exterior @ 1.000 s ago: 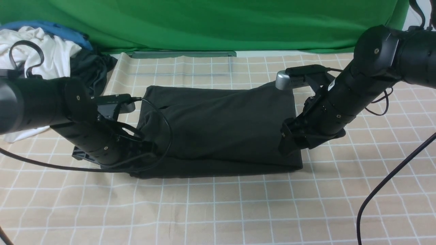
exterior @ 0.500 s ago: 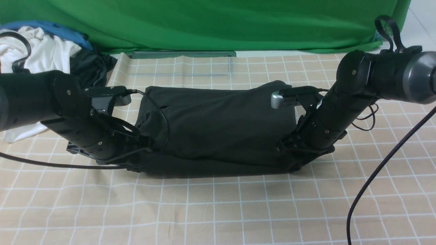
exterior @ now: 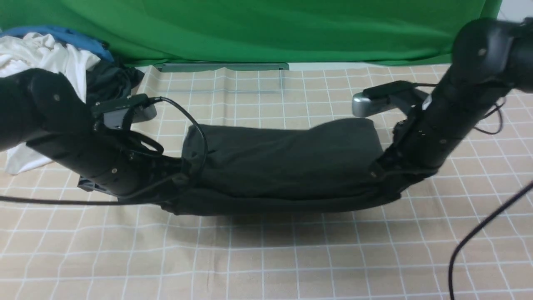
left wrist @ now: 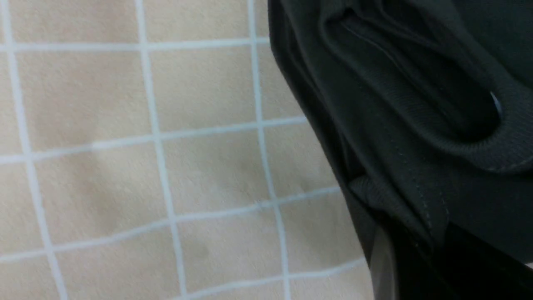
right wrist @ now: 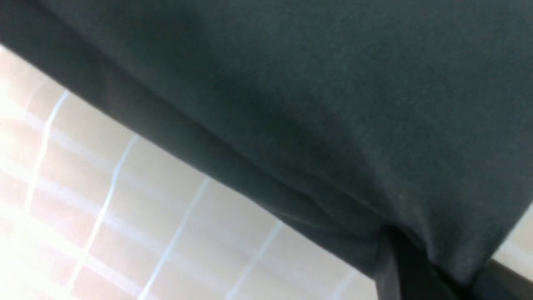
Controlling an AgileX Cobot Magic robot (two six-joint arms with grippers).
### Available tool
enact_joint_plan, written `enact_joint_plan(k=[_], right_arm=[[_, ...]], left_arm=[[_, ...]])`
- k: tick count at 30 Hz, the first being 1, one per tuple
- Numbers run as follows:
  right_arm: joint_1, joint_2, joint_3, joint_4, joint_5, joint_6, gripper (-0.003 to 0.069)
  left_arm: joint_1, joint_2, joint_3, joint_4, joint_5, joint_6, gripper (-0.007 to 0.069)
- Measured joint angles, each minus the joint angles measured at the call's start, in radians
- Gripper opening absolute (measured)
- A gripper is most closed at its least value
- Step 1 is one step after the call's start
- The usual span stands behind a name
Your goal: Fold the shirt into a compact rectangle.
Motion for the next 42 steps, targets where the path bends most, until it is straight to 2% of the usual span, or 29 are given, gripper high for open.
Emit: enact_joint_plan(k=[8,12,14,16,19,21,23,26,28,30,32,37,42], right_arm=[[0.0,-0.063,0.19,0.002,0.024,0.043,0.0078],[0.0,-0.063,0.275,0.009,-0.053,0.054,0.0116],[0.001,-0.063,0.282,-0.003,-0.059,0.054,0.0169],[0.001,-0.064,0.287,-0.014,-0.063,0.053,0.026],[0.001,-0.064,0.281,-0.024,-0.041,0.018,0.04],[0.001,-0.064,0.271,-0.031,-0.018,0.009,0.0415],[0.001,-0.079,0.242,-0.051,0.033,0.005,0.0394],[0.001,-0.15,0.2,-0.075,0.066,0.005,0.0265],[0.001,-0.242,0.172,-0.085,0.065,0.005,0.0153],[0.001,-0.328,0.155,-0.102,0.043,0.016,0.0085],[0.0,-0.478,0.15,-0.151,-0.022,0.054,0.0038],[-0.001,-0.76,0.148,-0.264,-0.17,0.132,0.0036],[-0.001,-1.015,0.178,-0.309,-0.311,0.151,0.0036]], left_arm=[[-0.063,-0.056,0.144,-0.014,0.022,-0.061,0.0038],[-0.063,-0.066,0.174,-0.019,0.019,-0.088,0.0038],[-0.063,-0.066,0.174,-0.017,0.017,-0.098,0.004],[-0.063,-0.066,0.175,-0.007,0.012,-0.1,0.0055],[-0.063,-0.066,0.175,0.02,0.011,-0.1,0.0136],[-0.063,-0.067,0.174,0.04,0.015,-0.1,0.0176],[-0.063,-0.069,0.163,0.075,0.031,-0.101,0.0258],[-0.063,-0.081,0.13,0.127,0.076,-0.104,0.0347],[-0.063,-0.101,0.097,0.163,0.115,-0.122,0.0365],[-0.063,-0.13,0.077,0.195,0.136,-0.141,0.035],[-0.063,-0.179,0.062,0.223,0.155,-0.161,0.0277],[-0.063,-0.368,0.06,0.226,0.171,-0.167,0.0052],[-0.063,-0.591,0.06,0.199,0.122,-0.17,0.0017]])
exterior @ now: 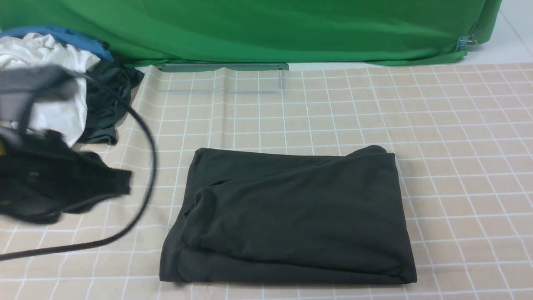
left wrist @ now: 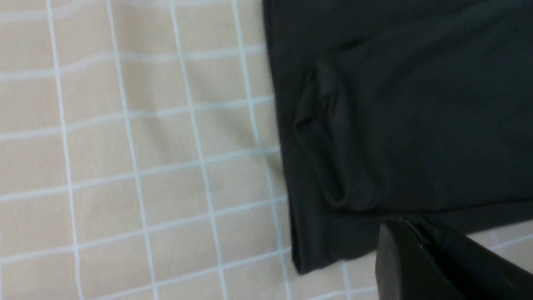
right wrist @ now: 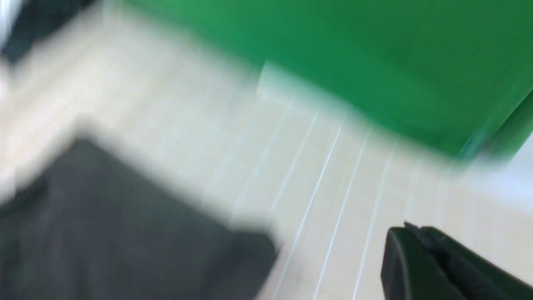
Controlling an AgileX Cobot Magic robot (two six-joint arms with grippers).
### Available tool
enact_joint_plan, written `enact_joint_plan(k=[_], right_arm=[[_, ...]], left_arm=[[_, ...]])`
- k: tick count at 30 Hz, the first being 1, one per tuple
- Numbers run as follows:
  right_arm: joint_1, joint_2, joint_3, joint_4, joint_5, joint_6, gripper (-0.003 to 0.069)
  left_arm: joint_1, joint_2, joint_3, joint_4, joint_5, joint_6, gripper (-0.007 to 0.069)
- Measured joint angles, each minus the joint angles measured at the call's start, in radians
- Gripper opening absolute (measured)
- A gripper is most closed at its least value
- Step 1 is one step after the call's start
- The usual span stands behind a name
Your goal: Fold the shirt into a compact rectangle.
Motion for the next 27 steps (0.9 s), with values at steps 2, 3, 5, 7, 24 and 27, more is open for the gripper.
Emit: enact_joint_plan(k=[2,3,5,7,24,27], right_arm=[[0.0,-0.154,0.054,-0.009,-0.085,0.005,0.0036],[0.0,-0.205,0.08,-0.013,-0.12,0.006,0.0036],[0.0,-0.343,0.169,-0.028,-0.207,0.007,0.0036],[-0.001,-0.464,0.261,-0.032,-0.285,0.008,0.0036],[-0.003,-0.72,0.515,-0.033,-0.595,0.009,0.0043],[-0.003,-0.72,0.515,-0.033,-0.587,0.009,0.0045]], left_arm=[[0.0,-0.128,0.007,-0.004,-0.038,-0.001,0.0017],[0.0,-0.187,0.019,-0.004,-0.059,-0.004,0.0017],[0.0,-0.31,0.055,-0.005,-0.099,-0.004,0.0017],[0.0,-0.431,0.114,0.002,-0.13,-0.004,0.0019],[0.0,-0.771,0.422,-0.016,-0.509,-0.006,0.0019],[0.0,-0.771,0.423,-0.016,-0.509,-0.007,0.0019]])
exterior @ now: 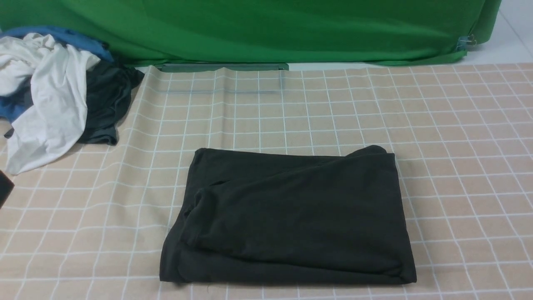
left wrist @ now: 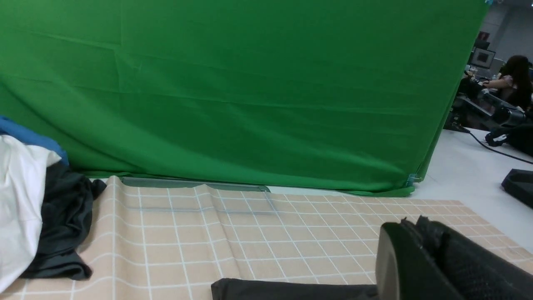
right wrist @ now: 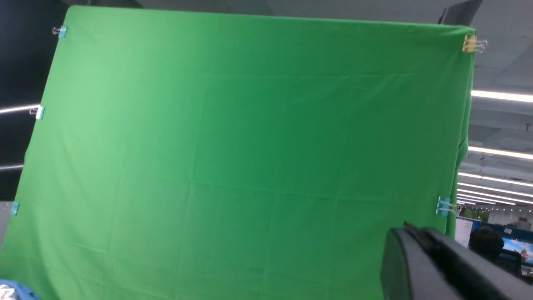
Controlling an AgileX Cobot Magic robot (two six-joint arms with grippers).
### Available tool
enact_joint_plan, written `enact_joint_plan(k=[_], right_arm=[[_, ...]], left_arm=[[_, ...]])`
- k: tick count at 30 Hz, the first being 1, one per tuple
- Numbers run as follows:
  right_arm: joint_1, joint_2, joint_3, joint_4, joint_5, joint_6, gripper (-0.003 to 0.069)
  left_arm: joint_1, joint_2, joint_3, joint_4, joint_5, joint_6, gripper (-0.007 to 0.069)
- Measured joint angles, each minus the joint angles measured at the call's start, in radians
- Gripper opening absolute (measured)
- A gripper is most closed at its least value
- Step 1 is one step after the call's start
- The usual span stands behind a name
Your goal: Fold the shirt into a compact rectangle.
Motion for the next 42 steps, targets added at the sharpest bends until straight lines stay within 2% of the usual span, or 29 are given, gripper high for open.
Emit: enact_joint_plan(k=[17,21,23,32,35,38,42], right_arm=[[0.0,0.0,0.001,0.0,0.033,0.0,0.0071],[0.0,0.0,0.001,0.0,0.034,0.0,0.0078],[0.0,0.0,0.001,0.0,0.034,0.0,0.0085],[0.0,0.0,0.001,0.0,0.037,0.0,0.0104],[0.0,0.0,0.001,0.0,0.037,0.0,0.0115],[0.0,0.0,0.002,0.0,0.037,0.0,0.0127],[0.0,0.0,0.002,0.0,0.037,0.0,0.0143]], left_arm=[[0.0,0.0,0.0,0.098,0.0,0.0,0.002],[0.002,0.0,0.019,0.139,-0.017,0.041,0.002],[0.016,-0.003,0.044,0.162,-0.029,0.052,0.002],[0.232,-0.127,0.368,0.185,-0.196,0.067,0.002],[0.25,-0.154,0.425,0.19,-0.208,0.067,0.002],[0.25,-0.161,0.437,0.196,-0.133,0.067,0.002],[0.25,-0.161,0.438,0.196,-0.124,0.07,0.002]])
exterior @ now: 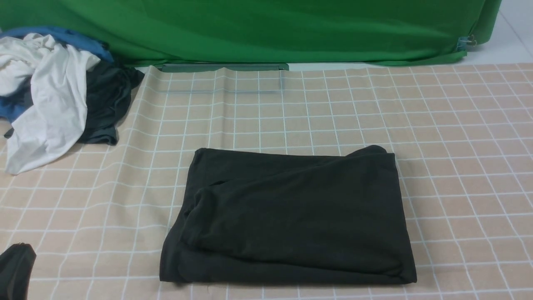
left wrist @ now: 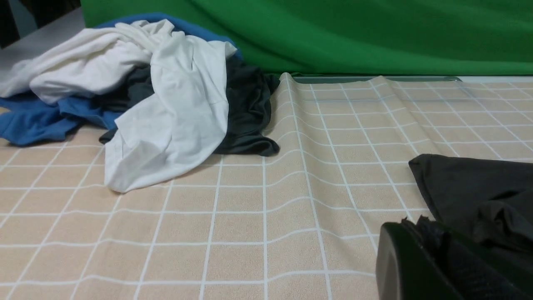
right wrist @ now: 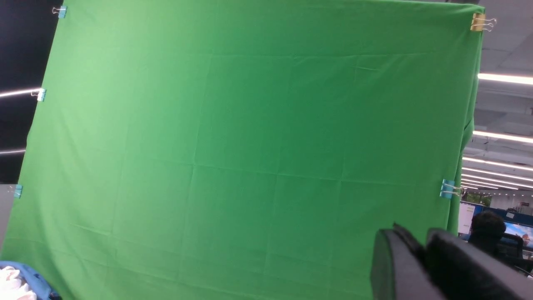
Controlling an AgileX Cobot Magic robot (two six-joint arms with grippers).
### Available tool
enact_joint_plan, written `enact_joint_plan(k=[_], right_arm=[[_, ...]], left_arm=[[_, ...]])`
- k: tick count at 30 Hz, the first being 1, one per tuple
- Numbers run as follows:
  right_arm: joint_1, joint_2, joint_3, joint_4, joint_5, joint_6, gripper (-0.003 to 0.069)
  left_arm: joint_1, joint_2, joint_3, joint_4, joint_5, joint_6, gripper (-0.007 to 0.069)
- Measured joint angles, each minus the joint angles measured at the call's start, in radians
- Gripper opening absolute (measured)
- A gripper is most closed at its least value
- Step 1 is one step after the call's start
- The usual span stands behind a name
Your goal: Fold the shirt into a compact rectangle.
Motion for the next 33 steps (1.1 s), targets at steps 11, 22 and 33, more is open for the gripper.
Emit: enact_joint_plan(k=[11,22,33], right_arm=[[0.0,0.0,0.0,0.0,0.001,0.0,0.017],[0.0,0.0,0.0,0.0,0.001,0.0,0.0196],[-0.025,0.0,0.02,0.004,0.029,0.032,0.0216]], left_arm=[[0.0,0.0,0.0,0.003,0.002,0.013,0.002],[0.0,0.0,0.0,0.004,0.006,0.019,0.002],[0.0,0.0,0.0,0.004,0.006,0.019,0.002]])
